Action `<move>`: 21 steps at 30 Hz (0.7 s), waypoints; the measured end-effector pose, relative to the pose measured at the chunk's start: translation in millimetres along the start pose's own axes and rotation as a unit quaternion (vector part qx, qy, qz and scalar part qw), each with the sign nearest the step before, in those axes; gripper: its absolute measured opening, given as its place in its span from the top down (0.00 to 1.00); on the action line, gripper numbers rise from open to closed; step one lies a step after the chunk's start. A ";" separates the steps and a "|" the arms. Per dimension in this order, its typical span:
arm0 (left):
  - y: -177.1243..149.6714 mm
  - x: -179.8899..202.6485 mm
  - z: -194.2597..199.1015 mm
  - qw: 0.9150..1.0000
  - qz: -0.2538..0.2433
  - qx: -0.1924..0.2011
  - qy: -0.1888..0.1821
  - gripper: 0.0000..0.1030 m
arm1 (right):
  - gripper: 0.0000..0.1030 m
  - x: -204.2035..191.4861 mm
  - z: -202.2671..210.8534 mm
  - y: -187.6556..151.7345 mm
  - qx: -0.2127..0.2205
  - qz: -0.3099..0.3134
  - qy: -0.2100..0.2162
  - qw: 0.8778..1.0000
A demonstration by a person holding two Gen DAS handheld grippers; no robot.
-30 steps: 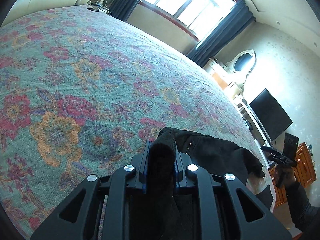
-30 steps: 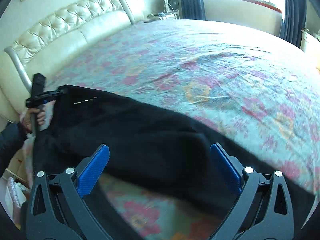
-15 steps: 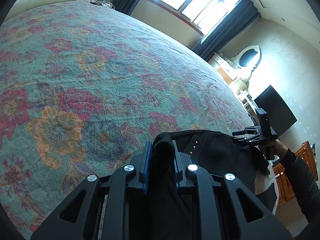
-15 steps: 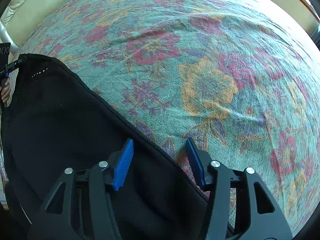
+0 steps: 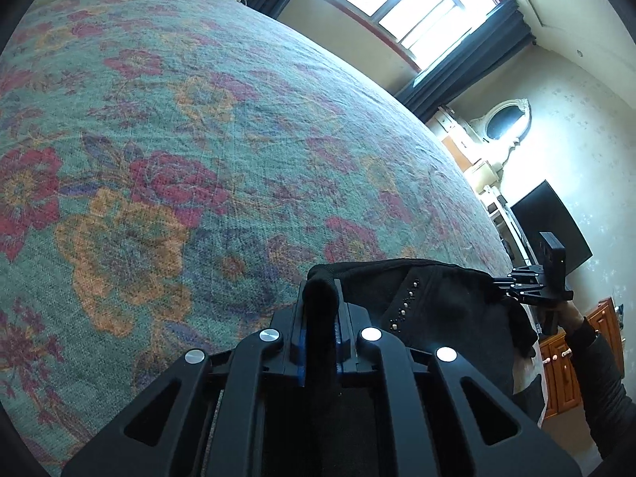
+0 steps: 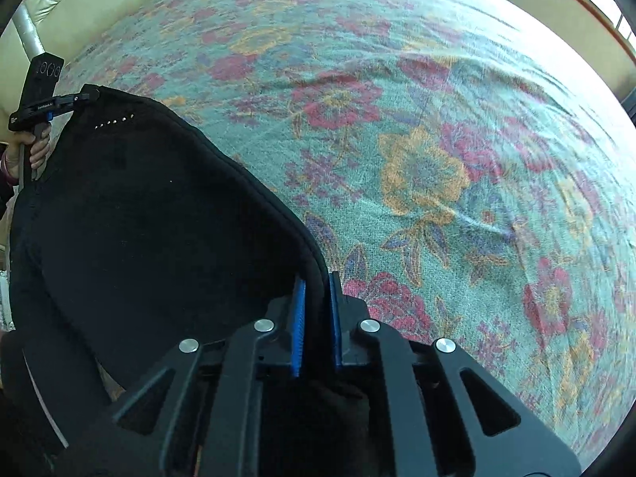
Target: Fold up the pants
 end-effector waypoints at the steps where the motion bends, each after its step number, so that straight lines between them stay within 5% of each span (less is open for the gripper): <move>1: -0.6 6.3 5.4 1.000 -0.006 0.005 -0.010 0.92 | 0.91 -4.0 9.1 -3.7 0.013 0.004 -0.013 1.000; 7: -9.0 50.2 59.8 0.995 -0.050 0.026 -0.087 0.92 | 0.91 -40.0 88.9 -25.9 0.110 0.010 -0.108 0.988; 12: -37.5 69.4 119.8 0.986 -0.045 0.046 -0.154 0.92 | 0.91 -109.0 158.8 -74.3 0.177 0.021 -0.173 0.969; 17: -101.5 63.8 155.8 0.985 -0.043 0.021 -0.167 0.92 | 0.90 -185.5 175.2 -143.1 0.191 0.022 -0.177 0.965; 21: -159.6 35.2 157.0 0.992 -0.019 -0.029 -0.122 0.87 | 0.89 -234.6 142.3 -194.1 0.151 0.004 -0.144 0.978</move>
Point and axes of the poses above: each gripper's, at about its wrist camera, not at the fingertips, and z roughly against the way its jaws point, x to its right, y to its top, the point moved 3 cm from there along -z, roughly the way its jaws point, and after that the axes turned 12 degrees about z, right-handed, at the moved point
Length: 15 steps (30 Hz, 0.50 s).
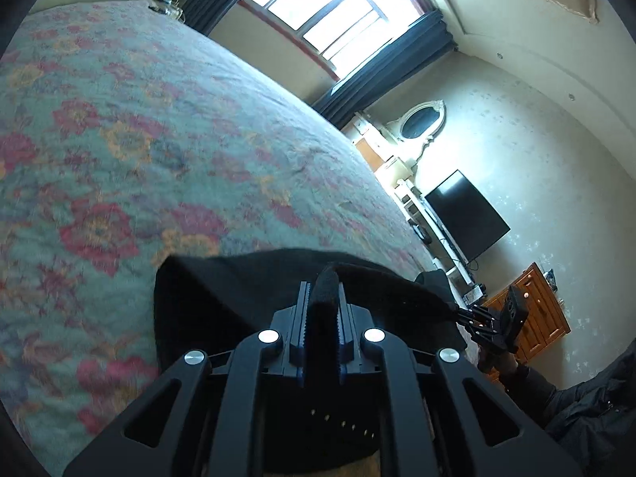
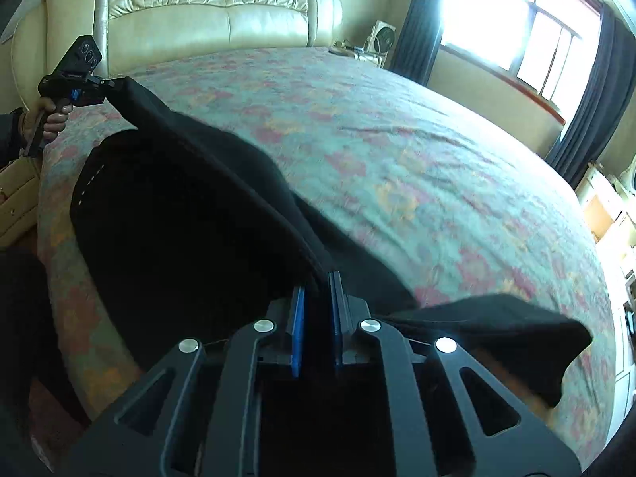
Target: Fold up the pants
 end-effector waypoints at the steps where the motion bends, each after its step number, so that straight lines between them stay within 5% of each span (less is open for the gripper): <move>1: -15.0 -8.2 -0.3 1.000 0.007 -0.014 0.020 0.85 | 0.88 -11.9 -4.1 -12.7 -0.016 -0.001 0.005 1.000; 5: -59.5 -43.7 9.0 0.994 0.066 -0.033 0.084 0.60 | 0.72 -48.8 -12.4 -44.1 -0.044 -0.029 0.026 0.998; 11: -80.3 -39.3 46.2 0.981 0.175 0.075 0.033 0.29 | 0.38 -49.0 21.2 -53.9 0.023 -0.187 0.068 0.980; 15: -81.2 -26.3 32.8 0.969 0.217 0.114 0.010 0.28 | 0.38 -34.2 26.8 -68.0 0.064 -0.298 0.103 0.947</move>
Point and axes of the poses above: each gripper's, at about its wrist camera, not at the fingertips, and z roughly against the way its jaws point, x to its right, y to its top, the point moved 3 cm from there along -z, roughly the way its jaws point, and after that the axes turned 12 degrees about z, right-handed, at the moved point
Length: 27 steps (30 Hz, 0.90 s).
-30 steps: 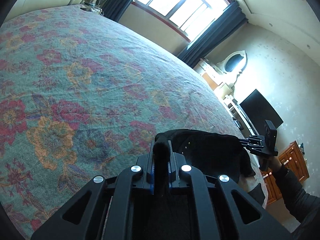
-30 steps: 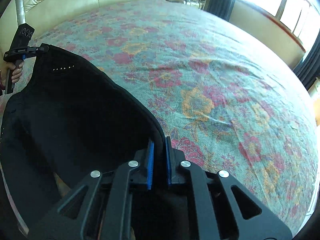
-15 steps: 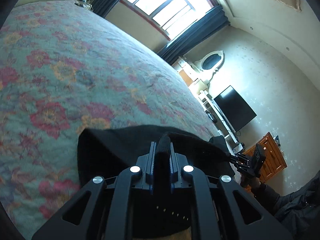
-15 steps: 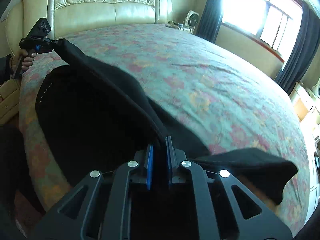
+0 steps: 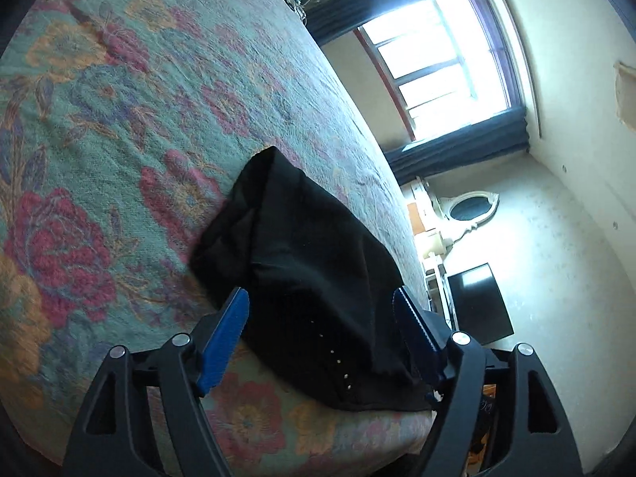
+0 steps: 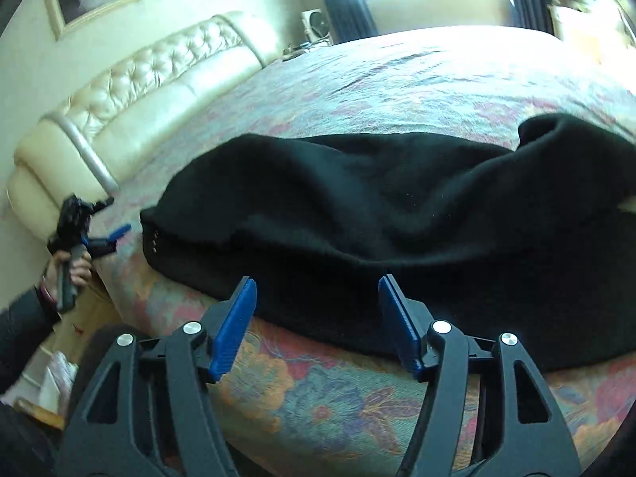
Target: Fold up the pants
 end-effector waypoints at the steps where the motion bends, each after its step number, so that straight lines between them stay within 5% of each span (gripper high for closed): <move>1: -2.2 0.5 -7.9 1.000 0.015 0.000 -0.001 0.28 | 0.38 4.9 0.0 -2.1 0.004 -0.023 0.007 1.000; 8: -13.3 9.6 -50.1 0.998 0.063 0.017 0.010 0.28 | 0.38 19.7 5.9 -20.4 0.036 -0.161 0.055 0.985; 10: -12.3 8.5 -58.2 0.997 0.062 0.026 0.038 0.28 | 0.38 25.2 7.7 -23.4 0.035 -0.170 0.047 0.984; 11: -11.9 5.9 -61.9 0.996 0.068 0.029 0.049 0.37 | 0.38 27.0 7.1 -24.7 0.034 -0.177 0.047 0.982; 12: -13.0 2.4 -64.9 0.995 0.078 0.029 0.061 0.60 | 0.38 29.9 5.5 -25.5 0.035 -0.190 0.048 0.980; 14: -13.3 -7.3 -70.6 0.991 0.105 0.028 0.084 0.85 | 0.38 36.8 4.9 -29.3 0.043 -0.222 0.052 0.973; 15: -13.7 -11.1 -72.0 0.990 0.117 0.029 0.080 0.89 | 0.38 42.4 3.9 -30.4 0.049 -0.244 0.050 0.967; 22: -10.5 -5.5 -68.0 0.990 0.100 0.066 0.079 0.92 | 0.38 77.9 -8.7 -44.2 0.086 -0.393 0.065 0.913; 27: -8.8 -7.3 -67.0 0.989 0.116 0.064 0.068 0.92 | 0.41 77.8 -17.8 -35.1 0.107 -0.404 0.062 0.907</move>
Point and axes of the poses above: each gripper's, at about its wrist camera, not at the fingertips, and z roughly against the way its jaws point, x to its right, y to its top, the point moved 3 cm from there along -z, roughly the way its jaws point, and after that the axes turned 12 degrees about z, right-handed, at the moved point
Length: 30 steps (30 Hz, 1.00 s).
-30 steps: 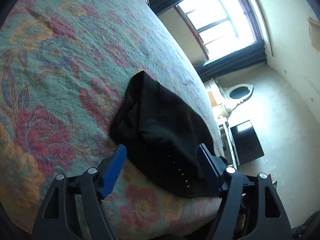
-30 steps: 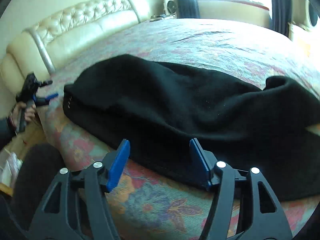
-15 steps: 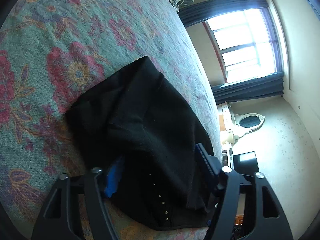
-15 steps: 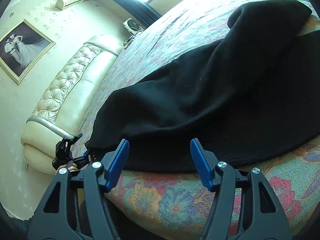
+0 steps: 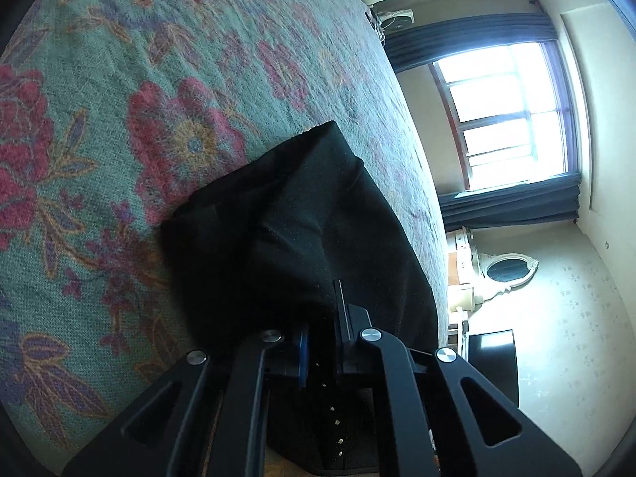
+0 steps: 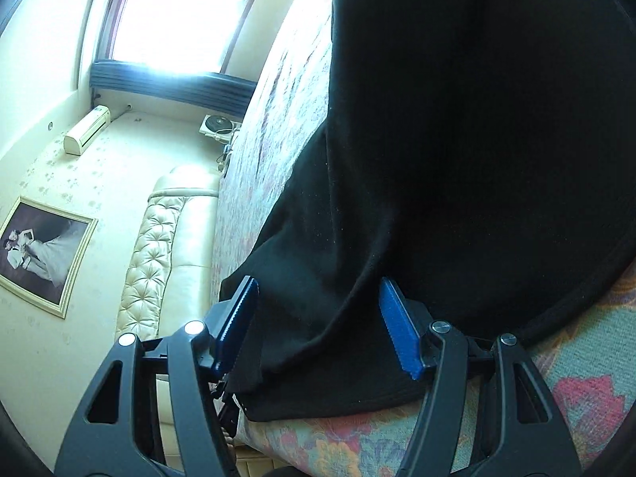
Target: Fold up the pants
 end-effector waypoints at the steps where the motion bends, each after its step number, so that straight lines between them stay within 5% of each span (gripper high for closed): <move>1: 1.0 -2.8 1.6 1.000 0.002 -0.002 0.000 0.92 | 0.51 -0.5 -3.6 0.2 -0.002 0.002 -0.002 1.000; 3: 0.9 -3.5 1.3 1.000 0.002 -0.006 0.000 0.92 | 0.77 5.3 -12.0 0.1 -0.014 -0.010 -0.006 1.000; 6: 1.0 -0.4 1.7 1.000 0.002 -0.008 -0.003 0.92 | 0.93 16.8 -19.6 -3.5 -0.018 -0.034 -0.012 0.999; 14: 6.6 5.7 40.1 0.999 -0.012 0.020 -0.036 0.92 | 0.94 -25.4 10.5 -12.2 0.014 0.034 0.014 0.999; 22: 0.4 -26.9 52.4 1.000 -0.013 0.015 -0.009 0.92 | 0.94 -2.4 28.0 -51.4 -0.022 0.014 0.002 1.000; 30: -6.7 -33.9 44.0 0.999 -0.038 0.004 0.017 0.90 | 0.94 -2.2 21.1 -46.7 -0.031 0.024 -0.012 0.999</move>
Point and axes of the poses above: each gripper's, at about its wrist camera, not at the fingertips, and z roughly against the way its jaws point, x to its right, y to its top, the point moved 3 cm from there along -z, roughly the way its jaws point, and after that the axes turned 12 degrees about z, right-handed, at the moved point
